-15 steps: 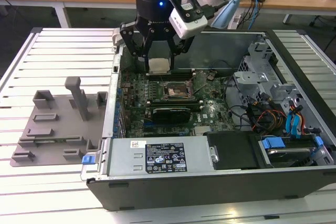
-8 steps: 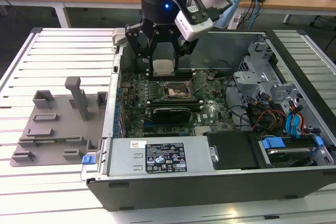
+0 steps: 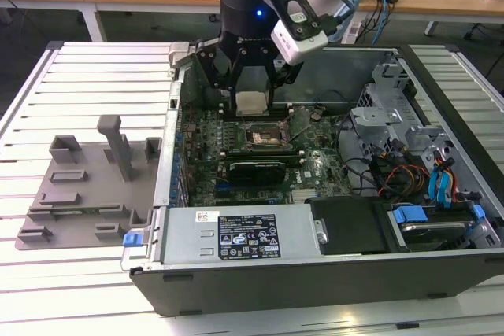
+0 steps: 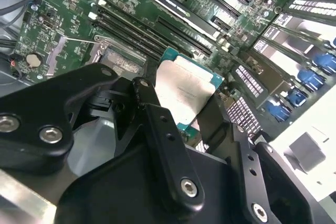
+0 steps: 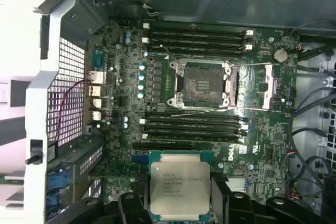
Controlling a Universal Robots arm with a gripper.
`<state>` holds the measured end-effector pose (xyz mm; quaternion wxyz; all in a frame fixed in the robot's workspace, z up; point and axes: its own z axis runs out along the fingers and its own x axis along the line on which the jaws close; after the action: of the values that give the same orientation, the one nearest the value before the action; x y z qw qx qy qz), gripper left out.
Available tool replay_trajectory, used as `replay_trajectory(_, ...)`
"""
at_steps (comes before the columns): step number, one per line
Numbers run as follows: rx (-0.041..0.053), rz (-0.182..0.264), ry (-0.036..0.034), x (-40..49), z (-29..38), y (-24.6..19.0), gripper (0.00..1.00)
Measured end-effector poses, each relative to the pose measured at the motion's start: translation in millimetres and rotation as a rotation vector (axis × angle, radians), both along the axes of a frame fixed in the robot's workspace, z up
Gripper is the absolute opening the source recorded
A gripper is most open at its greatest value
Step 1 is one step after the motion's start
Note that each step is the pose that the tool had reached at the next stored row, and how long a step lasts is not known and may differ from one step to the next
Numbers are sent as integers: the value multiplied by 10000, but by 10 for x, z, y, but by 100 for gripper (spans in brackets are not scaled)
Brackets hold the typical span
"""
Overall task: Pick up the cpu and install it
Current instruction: 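Pick up the cpu and move it towards the insertion slot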
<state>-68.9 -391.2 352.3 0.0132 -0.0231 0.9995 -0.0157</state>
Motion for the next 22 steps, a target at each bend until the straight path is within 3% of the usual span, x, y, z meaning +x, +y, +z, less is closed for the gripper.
replay_trajectory(4, -23, 0, 3, 43, -115, 25, 55)
replay_trajectory(5, -24, 0, 8, 80, -174, 67, 55)
replay_trajectory(9, -32, 0, 10, 140, -210, 128, 55)
replay_trajectory(11, -75, 0, 9, 263, -258, 230, 55)
replay_trajectory(12, -79, 0, 10, 289, -274, 245, 55)
replay_trajectory(22, -87, 0, 9, 329, -378, 261, 55)
